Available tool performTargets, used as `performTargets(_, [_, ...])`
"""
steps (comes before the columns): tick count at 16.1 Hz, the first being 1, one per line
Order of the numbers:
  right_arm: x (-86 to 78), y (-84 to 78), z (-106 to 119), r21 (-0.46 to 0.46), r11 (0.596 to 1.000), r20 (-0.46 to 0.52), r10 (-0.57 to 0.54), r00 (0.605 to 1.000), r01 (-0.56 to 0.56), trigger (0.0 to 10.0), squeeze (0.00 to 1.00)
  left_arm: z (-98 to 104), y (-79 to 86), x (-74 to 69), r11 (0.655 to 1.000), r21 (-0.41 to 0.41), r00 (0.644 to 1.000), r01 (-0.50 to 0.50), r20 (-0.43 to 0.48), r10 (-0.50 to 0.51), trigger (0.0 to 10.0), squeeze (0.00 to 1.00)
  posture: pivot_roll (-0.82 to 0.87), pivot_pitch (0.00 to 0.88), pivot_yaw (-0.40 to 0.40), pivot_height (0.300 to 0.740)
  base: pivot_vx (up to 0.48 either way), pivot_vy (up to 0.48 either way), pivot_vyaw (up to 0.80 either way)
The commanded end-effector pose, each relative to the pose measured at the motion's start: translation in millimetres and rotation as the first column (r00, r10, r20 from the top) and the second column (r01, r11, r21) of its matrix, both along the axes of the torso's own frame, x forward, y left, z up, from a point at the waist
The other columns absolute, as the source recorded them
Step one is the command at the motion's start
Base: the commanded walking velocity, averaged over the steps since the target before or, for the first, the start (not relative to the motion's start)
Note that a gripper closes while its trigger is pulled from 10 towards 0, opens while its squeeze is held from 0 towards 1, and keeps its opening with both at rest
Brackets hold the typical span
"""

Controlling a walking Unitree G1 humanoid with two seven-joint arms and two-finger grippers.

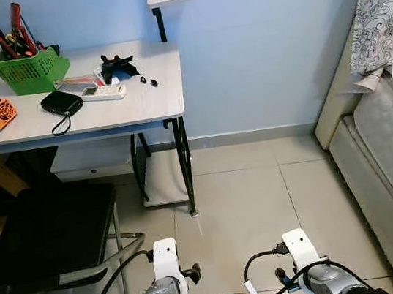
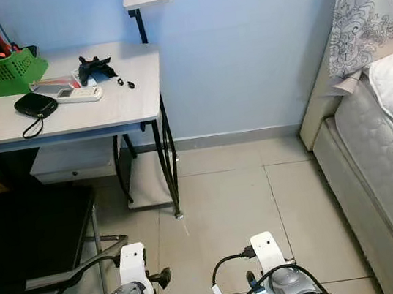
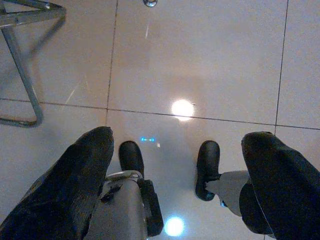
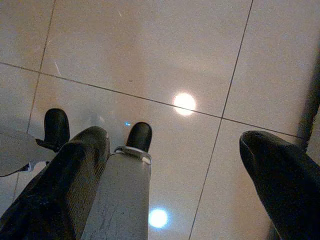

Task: Clean up the room

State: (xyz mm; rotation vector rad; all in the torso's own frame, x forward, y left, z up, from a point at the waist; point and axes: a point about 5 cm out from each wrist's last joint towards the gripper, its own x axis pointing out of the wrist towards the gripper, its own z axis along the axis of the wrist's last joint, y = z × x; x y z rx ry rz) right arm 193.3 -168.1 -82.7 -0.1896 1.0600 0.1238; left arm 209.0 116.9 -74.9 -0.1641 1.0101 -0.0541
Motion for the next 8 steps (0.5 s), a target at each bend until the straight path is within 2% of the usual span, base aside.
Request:
performTargets(1, [95.1, 12.3, 121.3, 0.334, 0.941, 0.676, -0.277, 0.683, 0.051, 10.0, 0.0, 143.8, -26.2, 110.8, 0.979, -0.198, 0.669, 0.038, 0.733, 0.122, 10.0, 0.0, -0.14, 0.0, 0.098, 0.74, 0.0, 0.0, 0.0])
performTargets(2, [94.0, 2.0, 119.1, 0.291, 0.954, 0.698, -0.259, 0.668, 0.066, 10.0, 0.0, 142.1, -8.8, 107.5, 0.99, -0.139, 0.636, 0.035, 0.767, 0.085, 10.0, 0.0, -0.12, 0.0, 0.077, 0.74, 0.0, 0.0, 0.0])
performTargets(3, [87.4, -17.8, 128.5, 0.233, 0.967, 0.752, -0.244, 0.613, 0.099, 10.0, 0.0, 136.9, 8.3, 95.7, 0.997, -0.02, 0.612, 0.071, 0.79, -0.027, 10.0, 0.0, -0.14, 0.0, 0.082, 0.74, 0.0, 0.0, 0.0])
performTargets(4, [85.2, -11.4, 146.3, 0.237, 0.968, 0.791, -0.238, 0.564, 0.077, 10.0, 0.0, 148.3, -5.9, 96.1, 0.99, -0.06, 0.576, 0.126, 0.817, -0.024, 10.0, 0.0, -0.16, 0.0, 0.08, 0.74, 0.0, 0.0, 0.0])
performTargets(5, [80.8, -4.5, 160.5, 0.237, 0.97, 0.821, -0.227, 0.523, 0.049, 10.0, 0.0, 159.1, -5.1, 99.2, 0.989, -0.084, 0.554, 0.119, 0.833, 0.004, 10.0, 1.0, -0.16, 0.0, 0.065, 0.74, 0.0, 0.0, 0.0])
performTargets(6, [75.1, -5.2, 175.1, 0.232, 0.972, 0.857, -0.223, 0.464, 0.038, 10.0, 1.0, 171.4, -3.9, 97.5, 0.988, -0.099, 0.522, 0.119, 0.853, 0.022, 10.0, 1.0, -0.14, 0.0, 0.056, 0.74, 0.0, 0.0, 0.0])
performTargets(7, [72.3, -4.4, 177.8, 0.236, 0.97, 0.861, -0.232, 0.452, 0.048, 10.0, 1.0, 179.9, 3.7, 95.8, 0.994, -0.06, 0.49, 0.09, 0.872, 0.009, 10.0, 1.0, -0.12, 0.0, 0.038, 0.74, 0.0, 0.0, 0.0])
performTargets(8, [68.8, -4.2, 172.5, 0.225, 0.973, 0.845, -0.224, 0.486, 0.056, 10.0, 1.0, 178.4, 9.9, 93.3, 0.997, -0.034, 0.498, 0.066, 0.867, -0.003, 10.0, 1.0, -0.11, 0.0, 0.031, 0.74, 0.0, 0.0, 0.0])
